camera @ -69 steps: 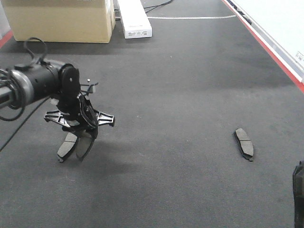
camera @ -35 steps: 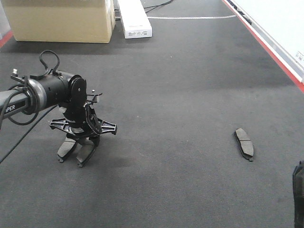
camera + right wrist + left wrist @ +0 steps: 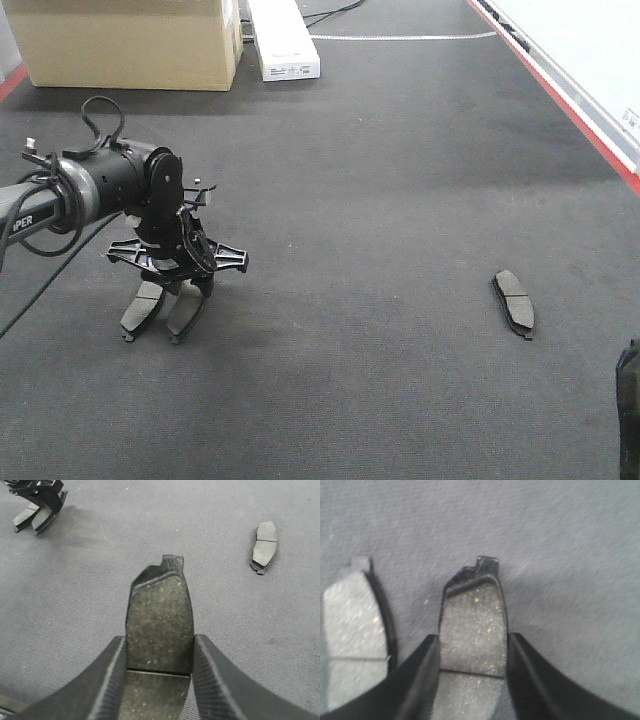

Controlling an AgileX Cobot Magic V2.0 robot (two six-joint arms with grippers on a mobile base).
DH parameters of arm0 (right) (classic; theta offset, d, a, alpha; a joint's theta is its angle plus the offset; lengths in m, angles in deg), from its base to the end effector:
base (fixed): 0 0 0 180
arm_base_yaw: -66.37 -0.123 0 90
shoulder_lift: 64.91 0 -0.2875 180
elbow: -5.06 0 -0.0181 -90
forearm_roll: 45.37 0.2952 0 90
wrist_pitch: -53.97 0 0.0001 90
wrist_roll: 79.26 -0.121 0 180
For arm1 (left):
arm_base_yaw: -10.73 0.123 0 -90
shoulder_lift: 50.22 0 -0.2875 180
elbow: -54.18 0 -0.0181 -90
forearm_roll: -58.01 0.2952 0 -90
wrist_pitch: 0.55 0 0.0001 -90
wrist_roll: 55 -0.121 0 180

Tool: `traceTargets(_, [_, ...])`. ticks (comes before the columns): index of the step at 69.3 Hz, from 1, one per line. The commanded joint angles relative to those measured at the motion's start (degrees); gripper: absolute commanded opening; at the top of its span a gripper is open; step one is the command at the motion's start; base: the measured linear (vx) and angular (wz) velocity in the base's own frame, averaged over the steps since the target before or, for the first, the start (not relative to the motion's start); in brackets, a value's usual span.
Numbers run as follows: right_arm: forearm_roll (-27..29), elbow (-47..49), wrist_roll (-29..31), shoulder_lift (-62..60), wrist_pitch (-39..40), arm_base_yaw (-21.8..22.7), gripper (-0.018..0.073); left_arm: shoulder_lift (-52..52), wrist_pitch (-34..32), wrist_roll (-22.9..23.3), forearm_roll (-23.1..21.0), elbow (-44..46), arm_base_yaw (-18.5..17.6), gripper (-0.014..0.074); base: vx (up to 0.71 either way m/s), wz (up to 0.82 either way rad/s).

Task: Move and align brake pads A on conveyor
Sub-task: 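Lower the left gripper's brake pad beside the pad nearer the left arm, then open the left gripper and lift it away from the pads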

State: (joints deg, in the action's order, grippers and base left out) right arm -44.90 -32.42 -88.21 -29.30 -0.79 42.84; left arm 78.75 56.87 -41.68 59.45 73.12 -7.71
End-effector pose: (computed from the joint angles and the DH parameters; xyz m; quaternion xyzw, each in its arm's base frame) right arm 0.1270 0.0562 0.3193 -0.1133 0.8910 0.1268 0.4209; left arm 0.4662 -0.1527 0.1443 0.0500 0.9927 -0.0191 0.1082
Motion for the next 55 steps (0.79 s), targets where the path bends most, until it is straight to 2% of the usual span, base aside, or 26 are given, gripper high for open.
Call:
traceTargets(1, [-0.5,1.6,0.1,0.4,4.7,0.1,-0.0012,-3.5,0.0,0.1,-0.2,1.9,0.3,0.0451,0.00,0.00])
traceTargets(6, [-0.5,1.6,0.1,0.4,4.7,0.1,-0.0012,-3.5,0.7,-0.5,-0.1,1.9,0.3,0.0511,0.00,0.00])
traceTargets(13, [-0.5,1.6,0.1,0.4,4.7,0.1,-0.0012,-4.3,1.4,-0.9,-0.1,1.9,0.3,0.0547,0.00,0.00])
traceTargets(32, [-0.5,1.6,0.1,0.4,4.7,0.1,-0.0012,-11.0,2.5,-7.6,1.8,1.9,0.3,0.0533,0.00,0.00])
traceTargets(43, [-0.5,1.6,0.1,0.4,4.7,0.1,-0.0012,-17.4,3.6,-8.0,4.9,1.9,0.3,0.0533,0.00,0.00])
traceTargets(55, [-0.5,1.6,0.1,0.4,4.7,0.1,-0.0012,-25.0,3.1,-8.0,5.0,1.5,0.3,0.0524,0.00,0.00])
